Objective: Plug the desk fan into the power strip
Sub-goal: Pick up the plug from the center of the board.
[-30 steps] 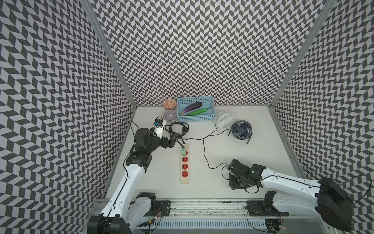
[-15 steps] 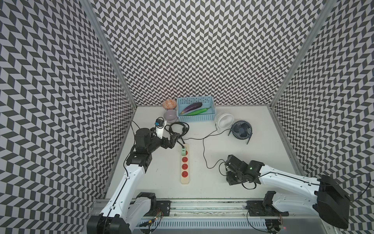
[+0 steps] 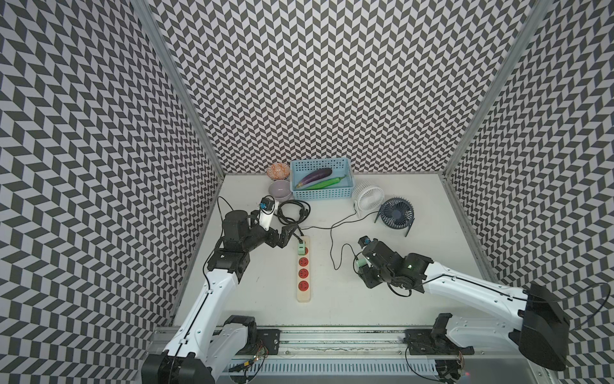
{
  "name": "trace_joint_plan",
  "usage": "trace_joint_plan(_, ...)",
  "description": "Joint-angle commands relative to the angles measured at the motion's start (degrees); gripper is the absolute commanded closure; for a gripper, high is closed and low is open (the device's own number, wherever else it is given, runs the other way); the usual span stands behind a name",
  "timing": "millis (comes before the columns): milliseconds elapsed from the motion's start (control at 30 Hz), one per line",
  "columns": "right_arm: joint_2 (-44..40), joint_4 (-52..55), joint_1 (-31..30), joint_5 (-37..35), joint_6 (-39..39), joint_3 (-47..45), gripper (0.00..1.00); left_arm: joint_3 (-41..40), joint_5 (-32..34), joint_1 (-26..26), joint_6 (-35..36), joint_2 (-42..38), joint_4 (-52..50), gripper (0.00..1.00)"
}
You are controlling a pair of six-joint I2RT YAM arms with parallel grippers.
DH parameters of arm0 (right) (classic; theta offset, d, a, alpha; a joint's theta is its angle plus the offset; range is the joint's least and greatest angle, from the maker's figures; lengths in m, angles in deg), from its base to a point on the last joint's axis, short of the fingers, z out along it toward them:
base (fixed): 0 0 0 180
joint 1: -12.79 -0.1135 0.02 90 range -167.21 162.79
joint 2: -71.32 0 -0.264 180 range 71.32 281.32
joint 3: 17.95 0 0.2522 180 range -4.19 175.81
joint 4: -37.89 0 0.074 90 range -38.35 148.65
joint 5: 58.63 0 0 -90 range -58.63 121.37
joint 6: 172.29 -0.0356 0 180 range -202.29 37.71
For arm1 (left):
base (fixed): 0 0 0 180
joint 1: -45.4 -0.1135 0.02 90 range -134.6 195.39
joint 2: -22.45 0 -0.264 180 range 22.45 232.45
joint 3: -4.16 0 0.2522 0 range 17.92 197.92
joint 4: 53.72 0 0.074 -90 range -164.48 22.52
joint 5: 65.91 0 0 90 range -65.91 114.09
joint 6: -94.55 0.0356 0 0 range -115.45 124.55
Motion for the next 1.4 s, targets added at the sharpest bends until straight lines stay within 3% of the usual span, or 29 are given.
trace_joint_plan(0, 0.55, -5.17, 0.19, -1.06, 7.47, 2.56, 1.00, 2.62, -5.30, 0.66, 5.28, -1.47, -2.63, 0.00)
trace_joint_plan(133, 1.70, -6.09, 0.20, -2.04, 14.00, 4.72, 1.00, 3.62, -9.18, 0.49, 7.35, -1.46, -4.91, 0.00)
trace_joint_plan(533, -4.51, -13.24, 0.20, 4.10, 41.49, 3.31, 1.00, 7.02, -19.12, 2.71, 26.63, -1.90, -19.74, 0.00)
trace_joint_plan(800, -8.92, -17.37, 0.20, 11.85, 57.57, 0.85, 1.00, 9.21, -19.25, 4.38, 37.95, -1.14, -26.71, 0.00)
trace_joint_plan(1100, -4.00, -18.08, 0.20, 18.19, 59.71, 4.41, 1.00, 13.43, -17.62, 7.60, 46.59, 1.69, -32.41, 0.00)
trace_joint_plan(1367, -2.11, -24.50, 0.07, 24.43, 58.08, 3.40, 1.00, 17.23, -15.11, 13.73, 52.35, 5.03, -36.35, 0.00)
